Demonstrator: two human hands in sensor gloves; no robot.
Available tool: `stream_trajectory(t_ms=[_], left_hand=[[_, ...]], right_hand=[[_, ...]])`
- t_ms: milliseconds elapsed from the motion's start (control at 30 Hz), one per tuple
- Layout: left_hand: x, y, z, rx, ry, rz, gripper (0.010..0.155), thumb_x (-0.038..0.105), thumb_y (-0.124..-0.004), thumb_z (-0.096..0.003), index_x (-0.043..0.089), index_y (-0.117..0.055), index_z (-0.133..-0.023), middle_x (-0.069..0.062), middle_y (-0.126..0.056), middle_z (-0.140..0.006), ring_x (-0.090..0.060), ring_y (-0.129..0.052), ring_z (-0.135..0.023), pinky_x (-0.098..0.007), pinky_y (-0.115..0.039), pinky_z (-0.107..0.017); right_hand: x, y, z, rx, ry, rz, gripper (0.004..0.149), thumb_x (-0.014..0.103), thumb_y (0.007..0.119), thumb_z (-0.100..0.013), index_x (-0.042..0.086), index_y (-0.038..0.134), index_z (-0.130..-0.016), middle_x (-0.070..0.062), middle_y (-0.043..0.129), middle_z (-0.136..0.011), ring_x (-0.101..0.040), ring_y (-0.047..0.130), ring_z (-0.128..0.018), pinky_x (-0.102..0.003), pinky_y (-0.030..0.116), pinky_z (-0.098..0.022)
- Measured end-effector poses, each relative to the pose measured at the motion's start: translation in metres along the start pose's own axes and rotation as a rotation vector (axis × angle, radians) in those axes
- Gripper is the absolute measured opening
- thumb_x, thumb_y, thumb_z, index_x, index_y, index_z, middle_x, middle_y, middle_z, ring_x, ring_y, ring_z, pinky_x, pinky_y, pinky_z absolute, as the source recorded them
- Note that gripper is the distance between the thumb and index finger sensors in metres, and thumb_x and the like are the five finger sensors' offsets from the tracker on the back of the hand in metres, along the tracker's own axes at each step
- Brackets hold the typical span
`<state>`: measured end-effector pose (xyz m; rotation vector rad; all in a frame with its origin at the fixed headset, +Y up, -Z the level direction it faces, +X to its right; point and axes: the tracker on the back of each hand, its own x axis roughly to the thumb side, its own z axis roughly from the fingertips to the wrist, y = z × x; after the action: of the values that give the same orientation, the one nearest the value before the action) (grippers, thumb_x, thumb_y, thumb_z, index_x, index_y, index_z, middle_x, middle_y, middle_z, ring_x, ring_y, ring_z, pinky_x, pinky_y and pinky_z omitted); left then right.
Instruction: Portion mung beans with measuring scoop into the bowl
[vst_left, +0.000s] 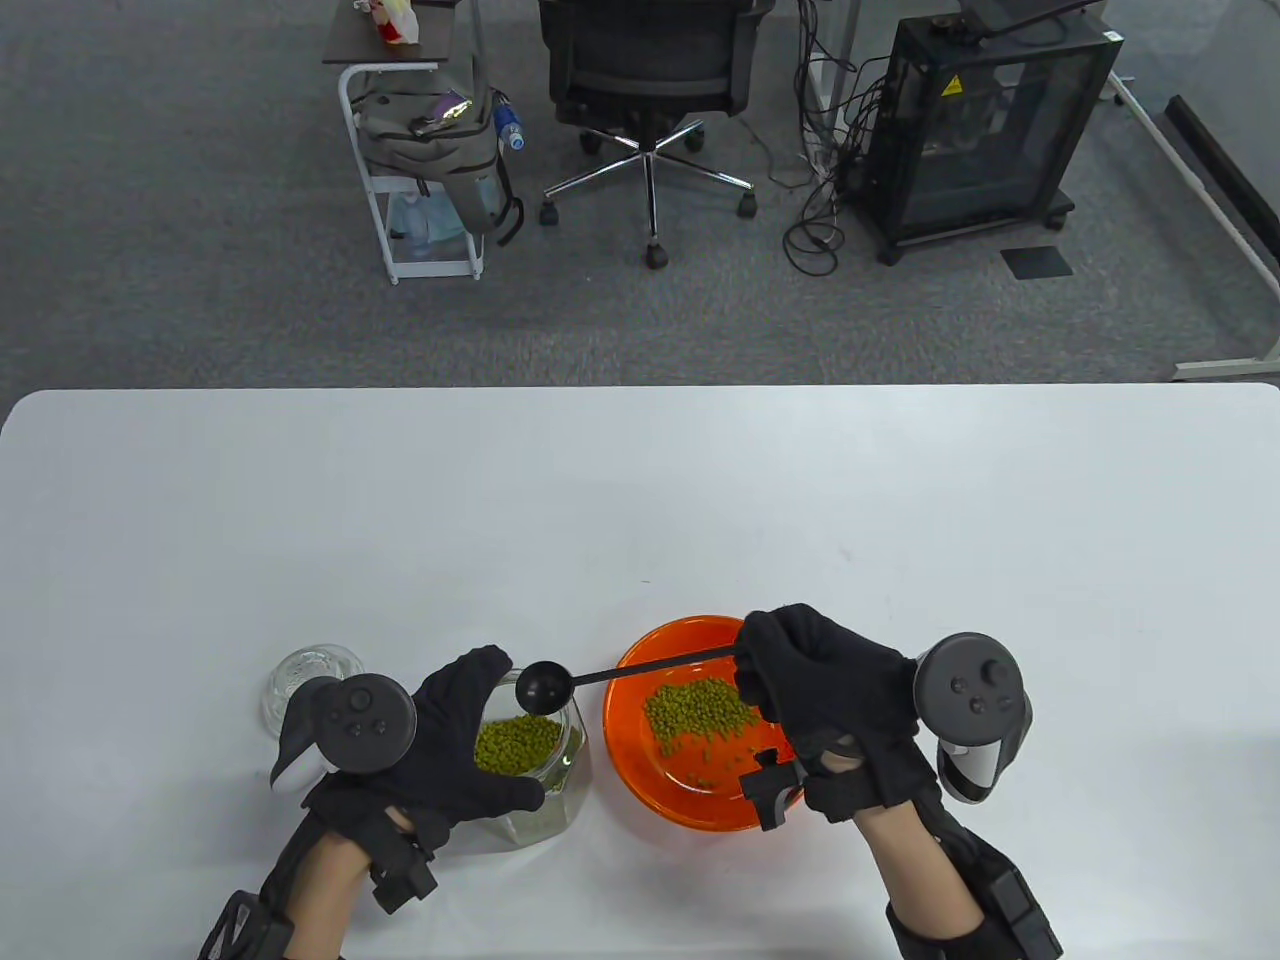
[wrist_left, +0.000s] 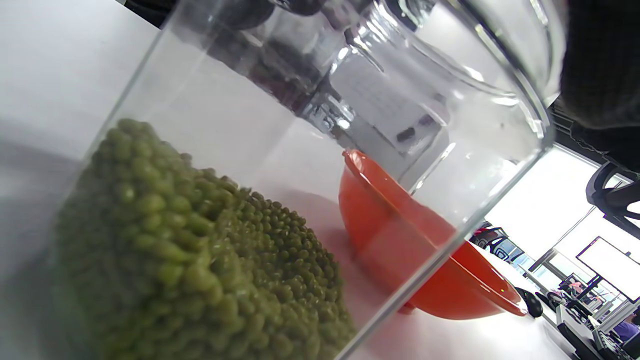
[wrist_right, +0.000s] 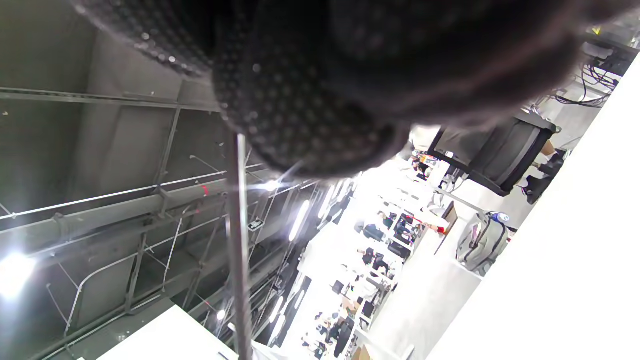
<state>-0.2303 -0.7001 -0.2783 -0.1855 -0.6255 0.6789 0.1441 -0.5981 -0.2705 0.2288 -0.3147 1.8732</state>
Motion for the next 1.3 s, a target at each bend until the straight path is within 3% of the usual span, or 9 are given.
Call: stream_trajectory(t_ms=[200,433,600,1033,1300], left_hand=[[0.000,0.000,0.000,0.000,-0.001,0.001,0.125,0.080,-0.090,-0.0396,0.000,-0.023,-0.110,-0.030,-0.033,-0.115,-0.062,-0.050,-0.104,-0.076,-0.048,-0.072],[0.000,0.000,0.000,-0.001,0.000,0.002,0.125,0.080,-0.090,-0.0398,0.001,-0.023,-0.110,-0.030,-0.033,-0.116,-0.062,-0.050,-0.104,-0.076,-0.048,-0.072],[0.000,0.000,0.000,-0.002,0.000,0.001,0.125,0.080,-0.090,-0.0396,0.001,-0.023,-0.110,-0.030,-0.033,-0.116,-0.062,-0.050,-0.105,-0.076,-0.048,-0.072],[0.000,0.000,0.000,-0.004,-0.002,-0.002,0.125,0.080,-0.090,-0.0399,0.001,-0.023,-0.110,-0.030,-0.033,-0.116,-0.062,-0.050,-0.104,-0.076,-0.048,-0.072],[0.000,0.000,0.000,-0.004,-0.003,0.000,0.125,0.080,-0.090,-0.0398,0.001,-0.023,-0.110,-0.030,-0.033,-0.115,-0.062,-0.050,-0.104,-0.076,-0.048,-0.072]], right_hand=[[0.006,0.011,-0.007,0.040,0.013,0.080,0.043,0.048,0.082,-0.047,0.009,0.099,-0.056,-0.007,0.108,-0.032,-0.020,0.102,-0.012,-0.035,0.088,-0.013],[0.020,0.040,-0.014,0.122,-0.009,0.213,0.043,0.048,0.082,-0.047,0.009,0.099,-0.056,-0.007,0.108,-0.032,-0.020,0.102,-0.012,-0.035,0.088,-0.013],[0.042,0.069,-0.016,0.168,-0.059,0.327,0.043,0.048,0.082,-0.048,0.009,0.099,-0.057,-0.007,0.108,-0.033,-0.021,0.102,-0.013,-0.035,0.088,-0.013],[0.079,0.164,-0.012,0.248,-0.287,0.851,0.043,0.050,0.087,-0.045,0.010,0.101,-0.053,-0.006,0.108,-0.029,-0.020,0.101,-0.011,-0.035,0.088,-0.013],[0.065,0.180,-0.008,0.266,-0.297,0.903,0.042,0.049,0.085,-0.046,0.010,0.100,-0.056,-0.006,0.108,-0.033,-0.020,0.102,-0.014,-0.035,0.088,-0.015]])
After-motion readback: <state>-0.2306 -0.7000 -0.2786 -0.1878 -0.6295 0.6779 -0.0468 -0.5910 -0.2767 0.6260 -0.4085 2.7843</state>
